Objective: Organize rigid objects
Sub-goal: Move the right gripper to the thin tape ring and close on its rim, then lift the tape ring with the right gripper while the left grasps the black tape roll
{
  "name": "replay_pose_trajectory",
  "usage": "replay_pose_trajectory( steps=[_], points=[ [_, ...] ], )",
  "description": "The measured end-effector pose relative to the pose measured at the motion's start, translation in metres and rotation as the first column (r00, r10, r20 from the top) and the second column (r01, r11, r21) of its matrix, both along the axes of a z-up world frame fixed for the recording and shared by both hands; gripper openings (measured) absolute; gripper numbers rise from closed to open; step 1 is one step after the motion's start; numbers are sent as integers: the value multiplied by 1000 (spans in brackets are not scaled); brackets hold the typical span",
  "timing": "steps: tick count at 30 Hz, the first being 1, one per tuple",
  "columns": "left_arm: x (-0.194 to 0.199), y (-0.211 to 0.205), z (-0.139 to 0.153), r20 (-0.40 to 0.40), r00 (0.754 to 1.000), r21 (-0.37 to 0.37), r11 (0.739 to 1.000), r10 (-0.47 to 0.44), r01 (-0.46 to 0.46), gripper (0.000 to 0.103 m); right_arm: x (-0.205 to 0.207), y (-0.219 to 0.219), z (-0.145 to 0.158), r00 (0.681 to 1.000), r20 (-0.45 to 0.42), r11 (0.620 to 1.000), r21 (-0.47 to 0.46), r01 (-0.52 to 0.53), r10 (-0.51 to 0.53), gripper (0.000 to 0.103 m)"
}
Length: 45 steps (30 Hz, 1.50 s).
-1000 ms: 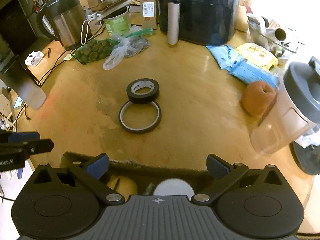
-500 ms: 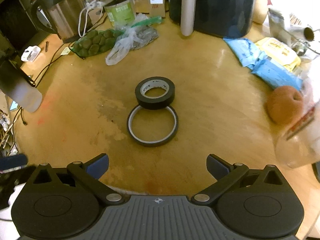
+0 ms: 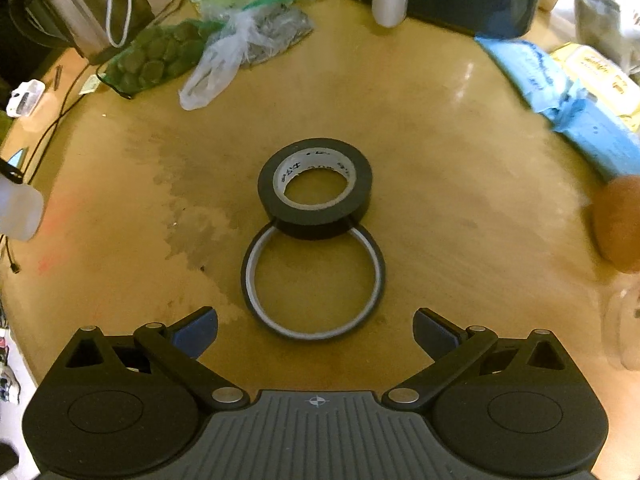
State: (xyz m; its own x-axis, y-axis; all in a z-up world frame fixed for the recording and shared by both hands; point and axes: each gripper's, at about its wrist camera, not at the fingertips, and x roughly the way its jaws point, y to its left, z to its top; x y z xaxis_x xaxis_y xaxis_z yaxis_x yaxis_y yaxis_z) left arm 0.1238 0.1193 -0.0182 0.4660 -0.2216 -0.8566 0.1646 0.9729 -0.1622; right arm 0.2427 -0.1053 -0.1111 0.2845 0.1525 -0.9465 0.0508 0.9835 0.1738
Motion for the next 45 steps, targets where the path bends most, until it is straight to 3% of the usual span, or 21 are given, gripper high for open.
replay_pose_trajectory(
  steps=[4, 15, 20, 25, 32, 45],
  points=[
    [-9, 10, 2, 3, 999, 5, 999, 43, -43, 54, 16, 2, -13, 999, -34, 1000, -1, 27, -27, 103],
    [-26, 38, 0, -12, 989, 11, 989, 151, -151, 54, 36, 29, -25, 999, -47, 990, -139, 11, -18, 103],
    [-31, 39, 0, -9, 986, 12, 986, 164, -164, 54, 32, 29, -25, 999, -33, 991, -134, 9, -14, 103],
    [-31, 37, -2, -14, 987, 14, 987, 158, -157, 54, 27, 26, -19, 1000, -19, 991, -134, 20, -23, 92],
    [-30, 32, -2, -8, 991, 19, 991, 133, -133, 54, 22, 24, -18, 1000, -11, 992, -127, -3, 2, 91],
    [-16, 16, -4, 1, 998, 21, 998, 62, -62, 54, -10, 3, 8, 1000, 26, 1000, -6, 0, 0, 91]
  ],
)
